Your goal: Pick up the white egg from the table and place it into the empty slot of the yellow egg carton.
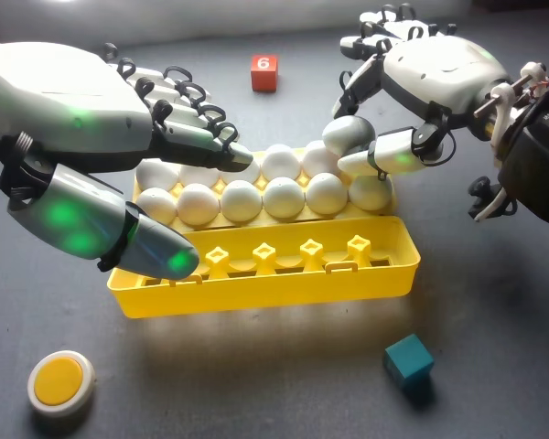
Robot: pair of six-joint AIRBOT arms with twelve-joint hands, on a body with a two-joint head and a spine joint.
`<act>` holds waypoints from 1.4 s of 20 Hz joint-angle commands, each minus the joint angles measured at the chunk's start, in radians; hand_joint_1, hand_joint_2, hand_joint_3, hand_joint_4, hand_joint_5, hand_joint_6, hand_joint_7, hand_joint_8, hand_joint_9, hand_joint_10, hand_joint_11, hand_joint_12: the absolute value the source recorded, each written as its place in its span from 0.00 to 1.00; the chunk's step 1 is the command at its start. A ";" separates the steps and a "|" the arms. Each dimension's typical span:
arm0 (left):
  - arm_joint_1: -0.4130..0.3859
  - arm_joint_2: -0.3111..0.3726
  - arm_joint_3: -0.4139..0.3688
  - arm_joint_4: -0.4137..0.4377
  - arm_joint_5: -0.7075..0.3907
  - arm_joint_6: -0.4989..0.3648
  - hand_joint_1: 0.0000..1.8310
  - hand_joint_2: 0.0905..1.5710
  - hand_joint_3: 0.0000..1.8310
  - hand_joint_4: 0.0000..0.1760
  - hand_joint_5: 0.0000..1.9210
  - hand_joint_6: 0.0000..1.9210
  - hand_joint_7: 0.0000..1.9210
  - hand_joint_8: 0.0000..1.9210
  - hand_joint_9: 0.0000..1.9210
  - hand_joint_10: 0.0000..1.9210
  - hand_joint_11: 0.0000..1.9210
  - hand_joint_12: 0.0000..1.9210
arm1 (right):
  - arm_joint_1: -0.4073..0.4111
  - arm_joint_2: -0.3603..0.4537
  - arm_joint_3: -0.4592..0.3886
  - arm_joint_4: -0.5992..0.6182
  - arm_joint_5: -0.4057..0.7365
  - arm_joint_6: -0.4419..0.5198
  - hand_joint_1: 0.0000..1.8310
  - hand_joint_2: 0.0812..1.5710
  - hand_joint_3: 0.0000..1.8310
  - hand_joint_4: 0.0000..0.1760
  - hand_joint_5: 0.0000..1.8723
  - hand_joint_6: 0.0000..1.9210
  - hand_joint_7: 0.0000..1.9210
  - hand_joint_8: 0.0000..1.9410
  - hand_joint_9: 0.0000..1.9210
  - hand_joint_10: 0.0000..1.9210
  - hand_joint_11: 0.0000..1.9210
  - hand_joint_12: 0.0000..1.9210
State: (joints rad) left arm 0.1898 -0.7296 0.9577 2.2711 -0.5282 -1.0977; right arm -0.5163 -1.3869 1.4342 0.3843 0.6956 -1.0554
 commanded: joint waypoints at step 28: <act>-0.031 -0.001 -0.008 -0.032 0.064 -0.002 0.00 0.72 0.00 0.00 0.06 0.00 0.04 0.00 0.02 0.00 0.00 0.01 | -0.017 0.492 -0.391 -0.053 -0.013 -0.006 0.31 0.48 0.00 1.00 0.39 0.00 0.09 0.01 0.00 0.00 0.00 0.00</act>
State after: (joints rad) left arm 0.1753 -0.7296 0.9512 2.2711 -0.5182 -1.0977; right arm -0.5419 -0.8898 1.0359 0.3401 0.5728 -1.0695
